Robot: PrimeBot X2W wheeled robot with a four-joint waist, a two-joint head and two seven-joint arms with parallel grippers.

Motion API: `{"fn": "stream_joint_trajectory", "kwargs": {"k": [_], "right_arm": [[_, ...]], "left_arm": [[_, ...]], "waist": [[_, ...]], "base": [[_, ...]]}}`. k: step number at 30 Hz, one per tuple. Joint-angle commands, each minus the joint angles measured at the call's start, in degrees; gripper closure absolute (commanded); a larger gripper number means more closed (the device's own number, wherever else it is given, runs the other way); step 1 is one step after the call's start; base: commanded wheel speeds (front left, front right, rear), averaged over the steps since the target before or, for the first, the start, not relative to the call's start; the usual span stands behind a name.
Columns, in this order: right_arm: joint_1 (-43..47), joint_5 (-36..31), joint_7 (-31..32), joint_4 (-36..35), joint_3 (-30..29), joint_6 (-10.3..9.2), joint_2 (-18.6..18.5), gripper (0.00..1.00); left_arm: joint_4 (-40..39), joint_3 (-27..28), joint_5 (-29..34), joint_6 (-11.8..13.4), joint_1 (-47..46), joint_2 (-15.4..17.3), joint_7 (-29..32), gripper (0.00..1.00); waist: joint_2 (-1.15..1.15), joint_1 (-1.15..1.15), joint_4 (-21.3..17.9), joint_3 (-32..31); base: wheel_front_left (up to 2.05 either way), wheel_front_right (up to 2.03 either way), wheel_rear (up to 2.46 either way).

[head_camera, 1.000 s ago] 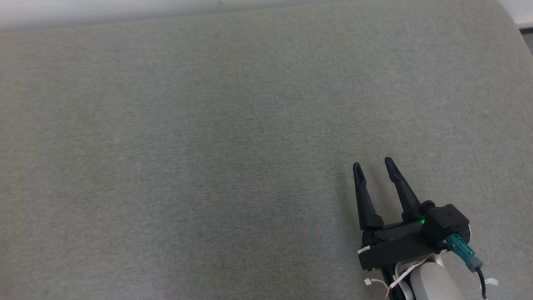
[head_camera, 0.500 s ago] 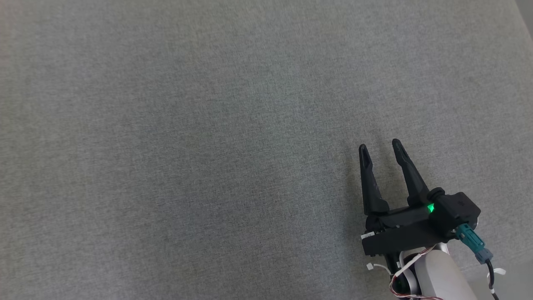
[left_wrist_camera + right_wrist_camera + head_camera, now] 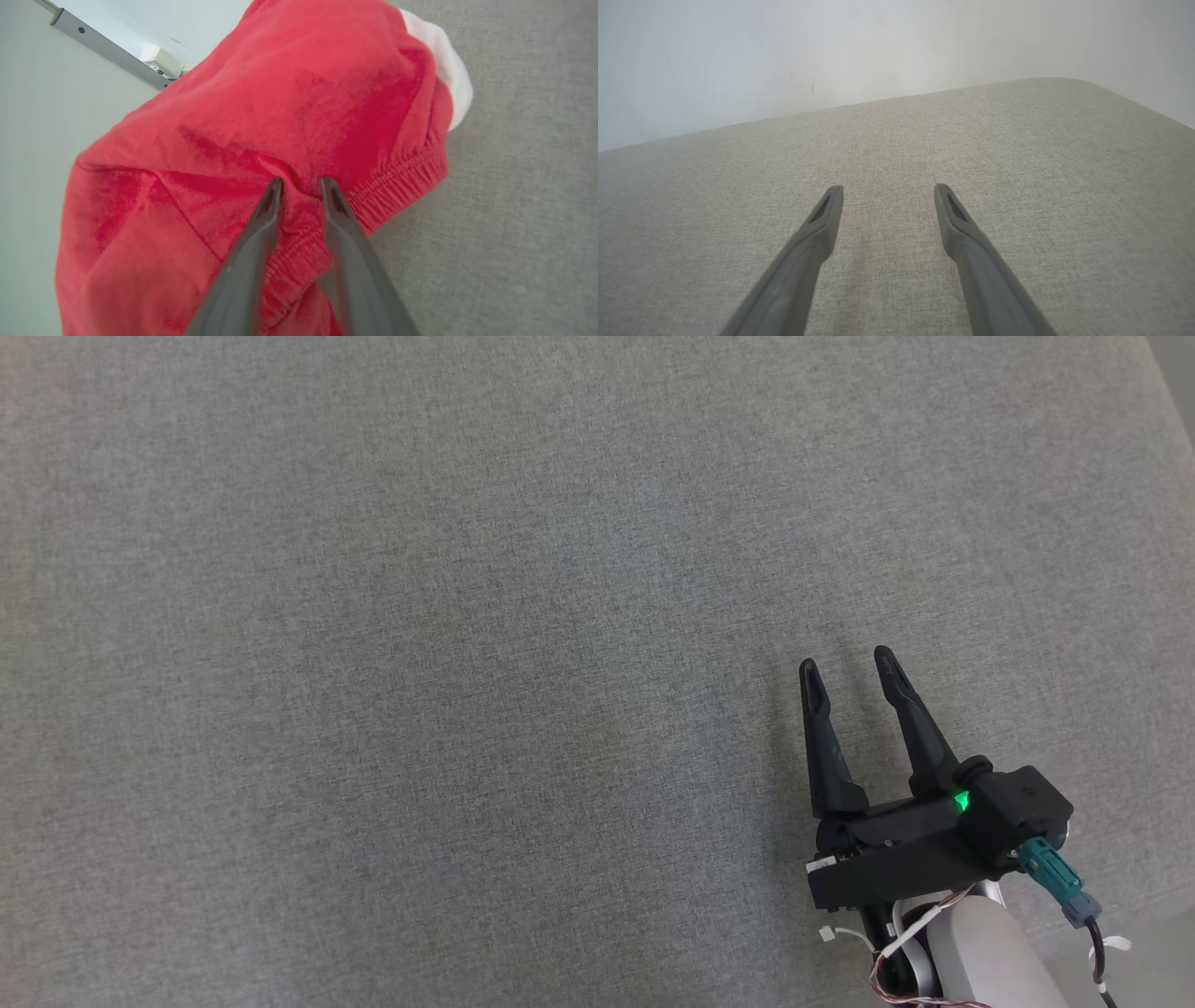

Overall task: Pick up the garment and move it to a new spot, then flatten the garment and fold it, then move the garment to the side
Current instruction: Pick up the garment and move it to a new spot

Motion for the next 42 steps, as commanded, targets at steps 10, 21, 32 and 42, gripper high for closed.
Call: {"fn": "stream_joint_trajectory", "kwargs": {"k": [10,21,32,42], "right_arm": [[1.6,-0.7,0.0,0.5,-1.1,0.19,0.1,0.0],[4.1,0.4,0.0,1.6,-0.6,0.19,0.1,0.0],[6.0,1.7,0.0,2.2,0.3,0.19,0.1,0.0],[6.6,3.6,0.0,1.8,1.6,0.19,0.1,0.0]], "left_arm": [[-4.7,-2.1,0.5,-1.3,-1.1,1.5,-12.0,1.0],[-16.1,-5.3,-2.7,-3.3,-8.8,1.4,-21.1,1.0],[-35.0,-15.2,-7.2,-3.7,-13.4,-4.5,-19.2,1.0],[-45.2,-20.4,-12.8,-3.7,-12.2,-11.1,-15.7,1.0]], "waist": [[0.0,0.0,2.2,-3.9],[0.0,0.0,5.4,-10.7],[0.0,0.0,3.5,-16.2],[0.0,0.0,-3.4,-16.5]], "base": [[0.0,0.0,0.0],[0.0,0.0,0.0],[0.0,0.0,0.0],[0.0,0.0,0.0]]}}
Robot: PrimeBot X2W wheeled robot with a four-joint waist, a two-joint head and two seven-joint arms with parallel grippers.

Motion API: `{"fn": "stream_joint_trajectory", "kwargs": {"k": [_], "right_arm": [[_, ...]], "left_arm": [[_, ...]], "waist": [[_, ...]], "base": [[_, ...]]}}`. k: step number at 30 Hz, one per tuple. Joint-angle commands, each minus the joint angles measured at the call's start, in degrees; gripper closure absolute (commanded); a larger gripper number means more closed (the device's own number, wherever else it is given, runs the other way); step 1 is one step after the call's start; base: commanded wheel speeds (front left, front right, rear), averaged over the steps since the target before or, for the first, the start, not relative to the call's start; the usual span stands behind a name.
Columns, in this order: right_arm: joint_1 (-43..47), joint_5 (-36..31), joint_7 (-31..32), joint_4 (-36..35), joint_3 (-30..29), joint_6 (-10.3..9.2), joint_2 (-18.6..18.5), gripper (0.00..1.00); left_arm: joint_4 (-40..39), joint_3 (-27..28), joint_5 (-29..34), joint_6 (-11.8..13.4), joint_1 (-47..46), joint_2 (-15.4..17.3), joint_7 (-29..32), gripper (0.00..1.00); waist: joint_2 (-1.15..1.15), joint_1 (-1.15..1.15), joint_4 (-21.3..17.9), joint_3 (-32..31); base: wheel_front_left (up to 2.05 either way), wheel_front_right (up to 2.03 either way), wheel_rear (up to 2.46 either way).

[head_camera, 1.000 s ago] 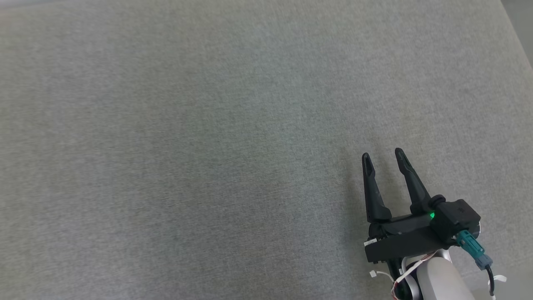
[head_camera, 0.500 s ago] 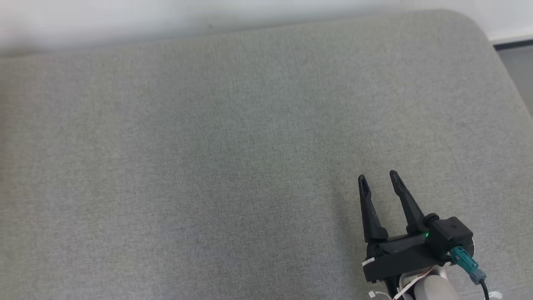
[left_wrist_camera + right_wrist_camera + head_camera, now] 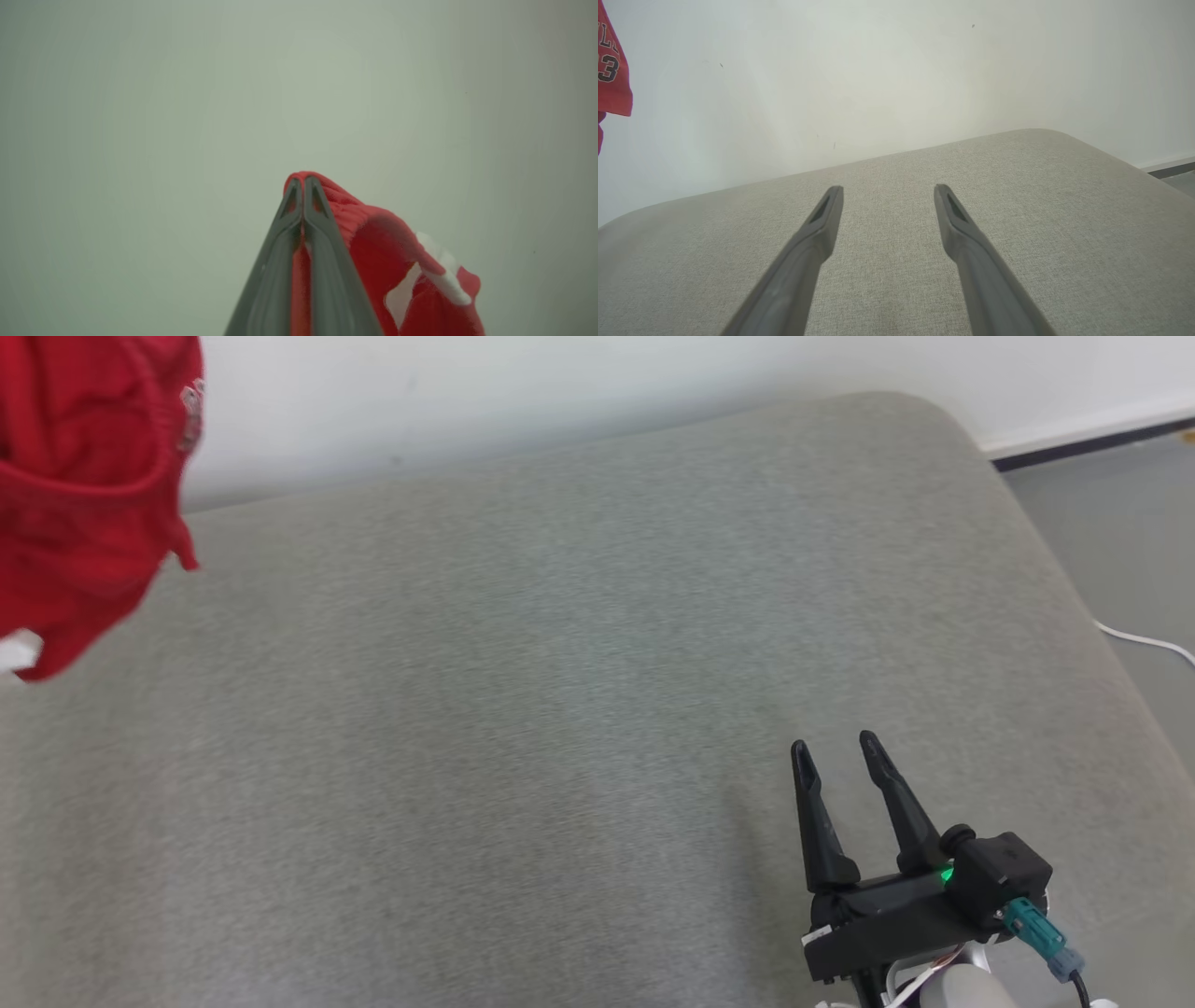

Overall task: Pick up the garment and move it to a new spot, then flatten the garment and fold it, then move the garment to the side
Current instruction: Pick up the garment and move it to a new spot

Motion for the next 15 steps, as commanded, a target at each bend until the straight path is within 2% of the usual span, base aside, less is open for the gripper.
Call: {"fn": "stream_joint_trajectory", "kwargs": {"k": [1,2,3,5,15], "right_arm": [[0.8,0.4,0.0,-0.1,0.3,0.19,0.1,0.0],[0.8,0.4,0.0,-0.1,0.3,0.19,0.1,0.0],[1.2,0.7,0.0,0.0,0.4,0.19,0.1,0.0],[1.4,0.8,0.0,0.0,0.6,0.19,0.1,0.0],[2.2,1.8,0.0,0.2,0.2,0.19,0.1,0.0]], "left_arm": [[-1.0,-0.9,-1.1,0.0,1.5,-1.5,0.2,1.0],[-1.0,-0.9,-1.1,0.0,1.5,-1.5,0.2,1.0],[-2.2,-1.9,-1.6,0.1,2.8,-3.3,0.2,1.0],[-2.8,-2.5,-1.9,0.1,3.3,-4.0,0.4,1.0],[-6.7,-8.2,-4.2,1.4,10.9,-12.6,-1.4,1.0]], "waist": [[0.0,0.01,-3.6,-0.1],[0.0,0.01,-3.6,-0.1],[0.0,0.01,-5.1,-0.2],[0.0,0.01,-5.9,-0.3],[0.0,0.01,-12.6,0.3]], "base": [[0.0,0.0,0.0],[0.0,0.0,0.0],[0.0,0.0,0.0],[0.0,0.0,0.0],[0.0,0.0,0.0]]}}
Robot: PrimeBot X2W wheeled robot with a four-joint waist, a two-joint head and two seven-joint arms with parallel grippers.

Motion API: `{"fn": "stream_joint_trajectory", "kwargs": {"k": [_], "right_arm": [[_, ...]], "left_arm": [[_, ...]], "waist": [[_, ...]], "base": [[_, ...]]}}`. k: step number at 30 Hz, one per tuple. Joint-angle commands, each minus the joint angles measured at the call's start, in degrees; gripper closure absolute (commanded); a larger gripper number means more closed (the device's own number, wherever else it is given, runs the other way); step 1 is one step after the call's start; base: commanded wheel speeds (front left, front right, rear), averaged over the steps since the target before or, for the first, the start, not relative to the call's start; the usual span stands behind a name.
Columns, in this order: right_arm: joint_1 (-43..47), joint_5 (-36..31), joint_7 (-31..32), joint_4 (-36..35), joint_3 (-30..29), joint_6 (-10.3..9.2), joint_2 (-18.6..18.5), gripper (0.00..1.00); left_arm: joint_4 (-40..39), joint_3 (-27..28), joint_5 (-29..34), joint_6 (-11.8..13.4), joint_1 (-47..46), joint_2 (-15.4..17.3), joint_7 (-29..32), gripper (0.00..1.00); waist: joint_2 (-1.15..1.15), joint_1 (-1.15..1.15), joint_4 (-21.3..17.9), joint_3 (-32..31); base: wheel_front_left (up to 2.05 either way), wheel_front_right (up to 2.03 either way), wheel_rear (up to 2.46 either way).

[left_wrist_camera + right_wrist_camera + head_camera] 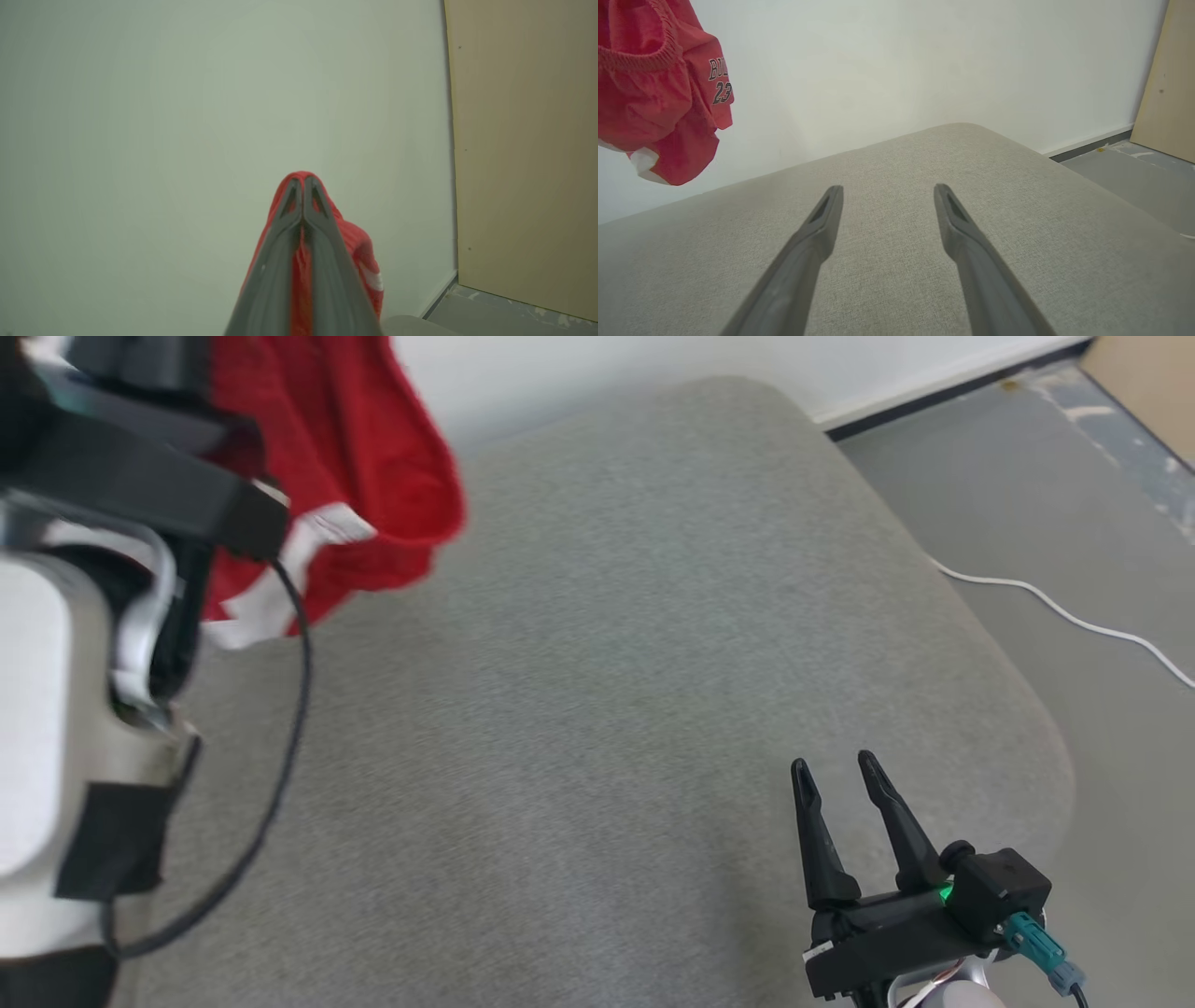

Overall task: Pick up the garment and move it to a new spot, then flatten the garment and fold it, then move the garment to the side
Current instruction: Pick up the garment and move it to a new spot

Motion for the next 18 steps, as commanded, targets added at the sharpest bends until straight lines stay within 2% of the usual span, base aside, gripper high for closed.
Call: {"fn": "stream_joint_trajectory", "kwargs": {"k": [1,7,18], "right_arm": [[0.7,0.4,0.0,0.1,0.0,0.19,0.1,0.0],[0.3,0.8,0.0,0.1,-0.7,0.19,0.1,0.0],[-1.3,0.7,0.0,0.4,-1.5,0.19,0.1,0.0]], "left_arm": [[-0.2,-0.1,-0.9,0.3,1.2,-0.4,-0.3,1.0],[1.0,-1.7,-1.4,1.4,7.9,-2.6,-1.7,1.0],[6.1,-0.6,-5.9,3.8,26.2,-5.9,-7.4,1.0]], "waist": [[0.0,0.0,-2.3,0.5],[0.0,0.0,-2.8,1.3],[0.0,0.0,-0.2,2.3]], "base": [[0.0,0.0,0.0],[0.0,0.0,0.0],[0.0,0.0,0.0]]}}
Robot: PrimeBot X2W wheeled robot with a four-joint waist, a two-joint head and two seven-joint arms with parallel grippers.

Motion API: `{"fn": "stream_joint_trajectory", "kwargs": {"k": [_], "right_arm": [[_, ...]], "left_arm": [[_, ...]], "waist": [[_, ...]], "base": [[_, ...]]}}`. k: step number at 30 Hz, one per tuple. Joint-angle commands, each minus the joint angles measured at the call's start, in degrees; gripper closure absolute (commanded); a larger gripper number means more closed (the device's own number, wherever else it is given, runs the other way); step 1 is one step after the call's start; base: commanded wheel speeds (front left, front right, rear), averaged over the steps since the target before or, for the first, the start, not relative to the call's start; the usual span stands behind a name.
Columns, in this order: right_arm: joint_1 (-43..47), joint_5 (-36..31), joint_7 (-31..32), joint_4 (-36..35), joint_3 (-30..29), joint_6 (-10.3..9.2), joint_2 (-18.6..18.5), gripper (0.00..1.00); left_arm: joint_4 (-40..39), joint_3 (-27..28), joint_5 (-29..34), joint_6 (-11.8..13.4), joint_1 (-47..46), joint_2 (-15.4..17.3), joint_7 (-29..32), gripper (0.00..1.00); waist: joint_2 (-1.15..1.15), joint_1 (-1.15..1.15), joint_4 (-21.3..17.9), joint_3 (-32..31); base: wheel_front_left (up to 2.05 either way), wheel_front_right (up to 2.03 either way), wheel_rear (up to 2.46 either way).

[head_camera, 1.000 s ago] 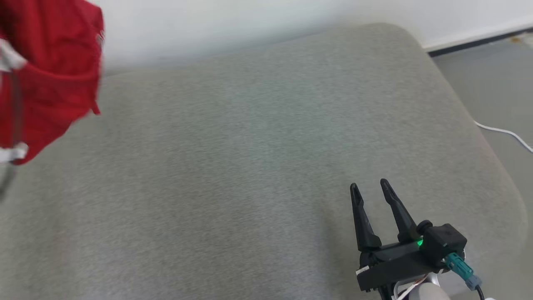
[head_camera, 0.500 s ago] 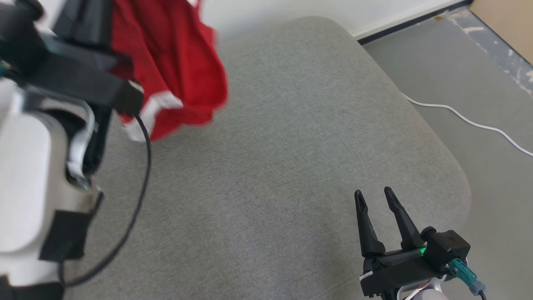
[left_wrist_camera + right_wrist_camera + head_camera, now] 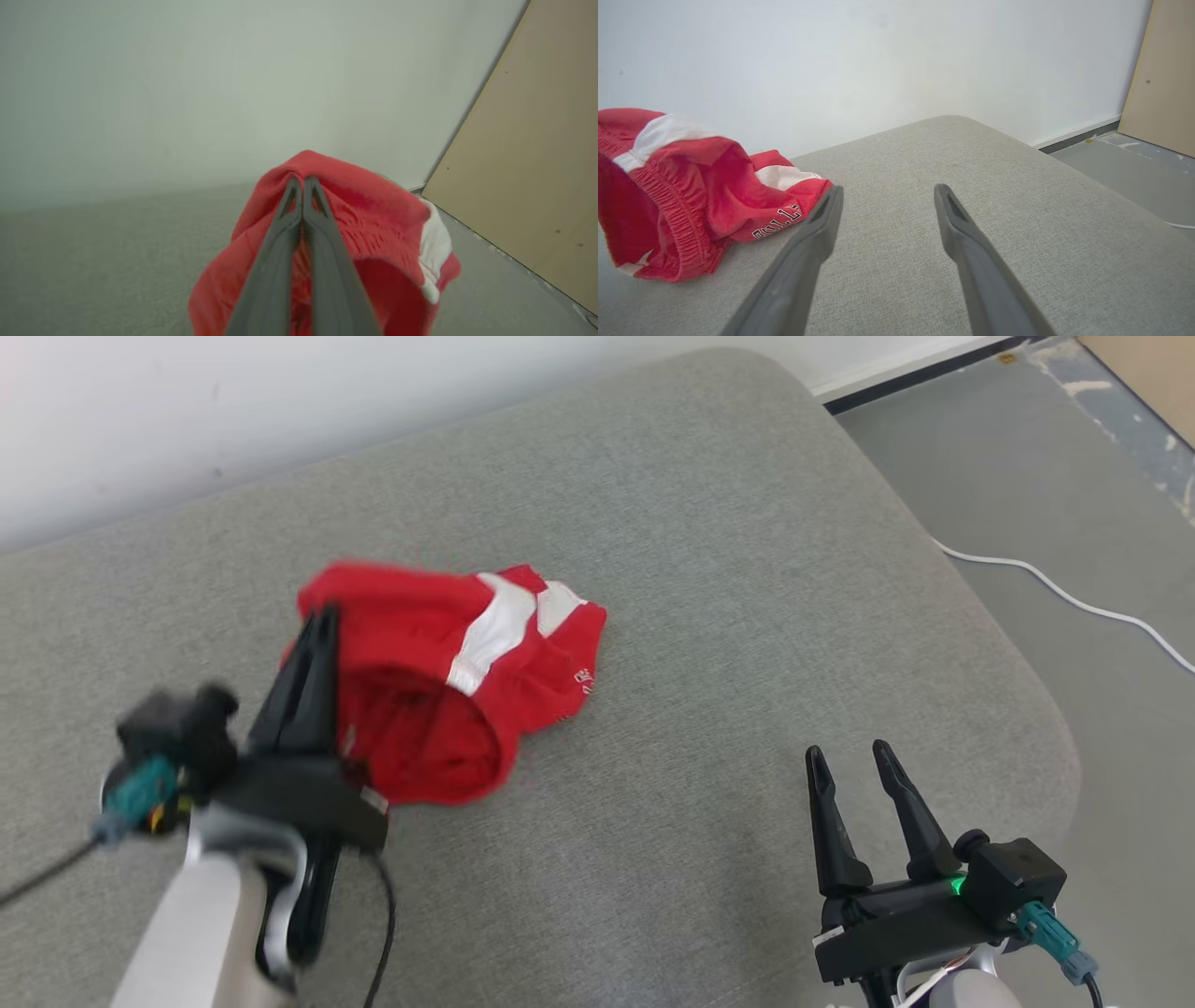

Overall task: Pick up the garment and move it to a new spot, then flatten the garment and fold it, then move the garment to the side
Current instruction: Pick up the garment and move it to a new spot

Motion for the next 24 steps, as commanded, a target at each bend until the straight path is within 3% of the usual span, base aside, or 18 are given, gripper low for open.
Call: {"fn": "stream_joint_trajectory", "kwargs": {"k": [1,6,11,12,13,19,24], "right_arm": [[-0.7,0.0,0.0,0.0,0.1,0.19,0.1,0.0],[-0.4,-0.5,0.0,0.0,0.0,0.19,0.1,0.0],[-0.4,-1.2,0.0,-0.2,-0.2,0.19,0.1,0.0],[-0.3,-1.4,0.0,-0.4,-0.2,0.19,0.1,0.0],[-0.2,-1.5,0.0,-0.5,-0.2,0.19,0.1,0.0],[0.6,-2.1,0.0,-0.7,-0.5,0.19,0.1,0.0],[1.1,-2.9,0.0,-0.9,0.2,0.19,0.1,0.0]], "left_arm": [[1.5,1.0,-0.7,0.5,3.7,0.2,-1.7,1.0],[6.3,1.2,-2.6,-0.4,9.4,-0.2,-3.9,1.0],[9.3,-0.4,-2.8,-1.8,9.1,-1.5,-5.4,1.0],[9.3,-0.6,-2.5,-1.8,8.5,-1.6,-6.0,0.55],[9.0,-0.7,-2.1,-1.9,8.0,-1.7,-6.6,0.0],[5.4,0.1,-1.5,-1.2,7.0,-1.2,-8.7,0.0],[2.4,1.9,1.9,1.2,9.4,1.8,-9.9,0.0]], "waist": [[0.0,0.0,0.6,0.1],[0.0,0.0,2.1,0.0],[0.0,0.0,4.2,-0.5],[0.0,0.0,4.6,-0.6],[0.0,0.0,5.1,-0.8],[0.0,0.0,8.0,-2.4],[0.0,0.0,10.2,-3.8]], "base": [[0.0,0.0,0.0],[0.0,0.0,0.0],[0.0,0.0,0.0],[0.0,0.0,0.0],[0.0,0.0,0.0],[0.0,0.0,0.0],[0.0,0.0,0.0]]}}
